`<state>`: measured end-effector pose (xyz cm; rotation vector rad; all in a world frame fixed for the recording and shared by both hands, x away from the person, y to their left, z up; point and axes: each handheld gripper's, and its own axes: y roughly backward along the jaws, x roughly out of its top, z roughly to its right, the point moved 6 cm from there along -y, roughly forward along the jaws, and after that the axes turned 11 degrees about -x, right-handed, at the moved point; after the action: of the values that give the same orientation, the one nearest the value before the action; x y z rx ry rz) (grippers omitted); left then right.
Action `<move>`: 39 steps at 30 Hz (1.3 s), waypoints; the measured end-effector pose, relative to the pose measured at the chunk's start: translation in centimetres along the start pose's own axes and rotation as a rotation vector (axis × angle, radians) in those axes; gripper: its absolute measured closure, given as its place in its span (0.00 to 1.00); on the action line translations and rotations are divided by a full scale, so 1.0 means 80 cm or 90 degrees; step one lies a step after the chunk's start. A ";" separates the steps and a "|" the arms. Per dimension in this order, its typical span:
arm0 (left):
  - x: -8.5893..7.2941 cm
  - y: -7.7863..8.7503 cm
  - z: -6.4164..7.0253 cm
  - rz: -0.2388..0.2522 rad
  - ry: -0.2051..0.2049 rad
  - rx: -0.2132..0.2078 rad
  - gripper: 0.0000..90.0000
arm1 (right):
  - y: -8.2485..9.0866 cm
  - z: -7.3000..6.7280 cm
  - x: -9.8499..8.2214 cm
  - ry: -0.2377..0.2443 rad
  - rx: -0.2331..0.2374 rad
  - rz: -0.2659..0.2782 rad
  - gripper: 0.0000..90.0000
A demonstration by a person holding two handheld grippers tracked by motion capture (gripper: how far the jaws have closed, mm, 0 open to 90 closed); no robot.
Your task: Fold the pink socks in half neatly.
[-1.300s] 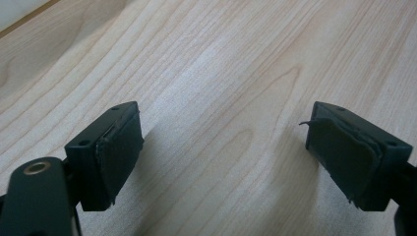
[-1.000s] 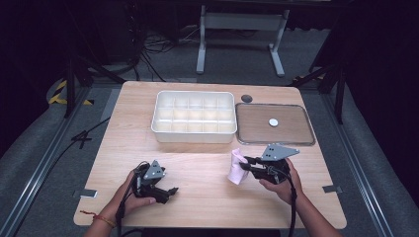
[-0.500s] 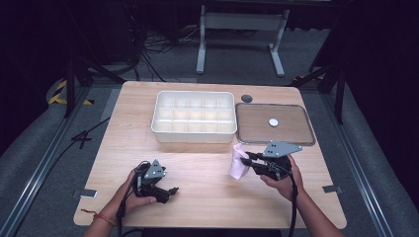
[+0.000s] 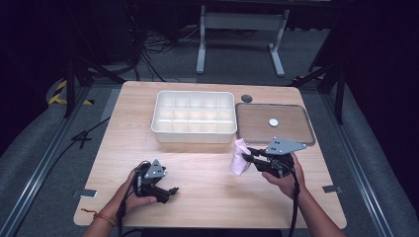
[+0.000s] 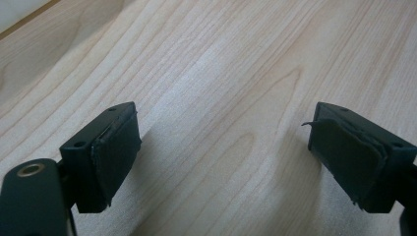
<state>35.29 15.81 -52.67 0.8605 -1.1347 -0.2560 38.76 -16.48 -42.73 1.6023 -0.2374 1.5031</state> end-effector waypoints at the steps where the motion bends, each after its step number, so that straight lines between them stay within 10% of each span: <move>1: 0.000 0.000 0.000 0.000 0.000 0.000 0.14 | 0.000 0.000 0.001 0.000 -0.001 0.003 0.82; 39: 0.000 0.000 0.000 0.001 -0.001 -0.003 0.14 | -0.012 0.023 0.041 0.018 -0.027 0.024 0.82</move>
<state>35.32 15.78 -52.68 0.8558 -1.1364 -0.2575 41.51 -15.82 -40.09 1.5501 -0.2840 1.5381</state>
